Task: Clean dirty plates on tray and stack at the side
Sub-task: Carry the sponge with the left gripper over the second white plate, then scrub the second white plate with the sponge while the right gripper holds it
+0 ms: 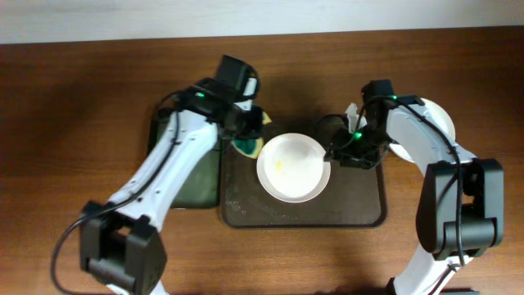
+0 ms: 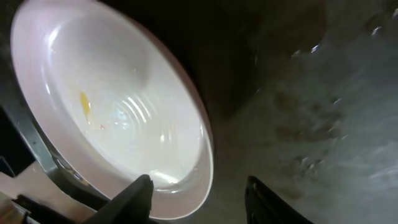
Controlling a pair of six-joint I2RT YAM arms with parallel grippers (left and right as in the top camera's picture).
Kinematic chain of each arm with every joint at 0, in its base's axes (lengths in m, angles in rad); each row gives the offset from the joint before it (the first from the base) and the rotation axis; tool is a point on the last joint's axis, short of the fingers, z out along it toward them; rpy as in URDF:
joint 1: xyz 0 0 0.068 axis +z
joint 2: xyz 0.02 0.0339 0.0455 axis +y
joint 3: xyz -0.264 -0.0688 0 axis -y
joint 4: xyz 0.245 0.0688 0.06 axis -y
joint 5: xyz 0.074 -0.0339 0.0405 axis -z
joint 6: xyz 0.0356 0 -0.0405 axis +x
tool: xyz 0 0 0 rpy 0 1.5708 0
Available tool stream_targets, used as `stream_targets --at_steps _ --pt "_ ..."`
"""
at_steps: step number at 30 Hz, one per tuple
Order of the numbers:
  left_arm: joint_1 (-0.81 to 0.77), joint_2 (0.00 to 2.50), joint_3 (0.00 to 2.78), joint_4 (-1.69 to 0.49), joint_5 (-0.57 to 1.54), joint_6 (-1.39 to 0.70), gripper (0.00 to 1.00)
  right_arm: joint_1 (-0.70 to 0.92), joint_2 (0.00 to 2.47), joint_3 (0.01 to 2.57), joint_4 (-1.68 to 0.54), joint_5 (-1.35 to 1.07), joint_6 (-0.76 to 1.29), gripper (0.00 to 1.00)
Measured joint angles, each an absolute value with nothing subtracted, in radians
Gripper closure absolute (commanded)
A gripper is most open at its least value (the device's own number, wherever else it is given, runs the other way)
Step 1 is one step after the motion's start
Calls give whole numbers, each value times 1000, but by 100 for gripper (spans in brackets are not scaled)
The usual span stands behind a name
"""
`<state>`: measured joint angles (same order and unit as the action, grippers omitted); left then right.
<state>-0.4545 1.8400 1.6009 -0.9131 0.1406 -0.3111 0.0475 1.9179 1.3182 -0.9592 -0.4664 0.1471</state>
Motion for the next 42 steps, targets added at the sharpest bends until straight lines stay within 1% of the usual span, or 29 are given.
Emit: stream_targets --at_steps 1,6,10,12,15,19,20,22,26,27,28,36,42 --pt "-472 1859 1601 -893 142 -317 100 47 1918 1317 -945 -466 139 73" --pt "-539 1958 1601 -835 165 -338 100 48 1917 1264 -843 -474 112 73" --pt "-576 1991 1600 -820 176 -341 100 48 1917 1203 -800 -474 104 74" --pt "-584 1992 1600 -807 177 -341 100 48 1917 1195 -795 -474 104 84" --pt "-587 2003 1601 -794 177 -341 100 48 1917 1194 -788 -474 101 87" --pt "-587 2044 1601 -795 176 -341 100 48 1917 1188 -773 -474 101 87" --pt "-587 2054 1601 -794 176 -342 100 48 1917 1186 -770 -475 101 87" --pt "-587 2065 1600 -793 176 -341 100 48 1917 1180 -765 -477 100 83" --pt "-587 2070 1600 -781 176 -341 100 48 1917 1178 -759 -477 101 82" --pt "-587 2070 1600 -780 176 -341 100 48 1917 1178 -758 -477 101 87" --pt "-587 2070 1600 -781 174 -341 100 48 1917 1178 -758 -477 101 96" --pt "-591 2115 1600 -784 157 -341 100 54 1917 1177 -743 -481 104 96" --pt "-596 2143 1600 -799 101 -342 100 81 1917 1177 -735 -480 105 96"
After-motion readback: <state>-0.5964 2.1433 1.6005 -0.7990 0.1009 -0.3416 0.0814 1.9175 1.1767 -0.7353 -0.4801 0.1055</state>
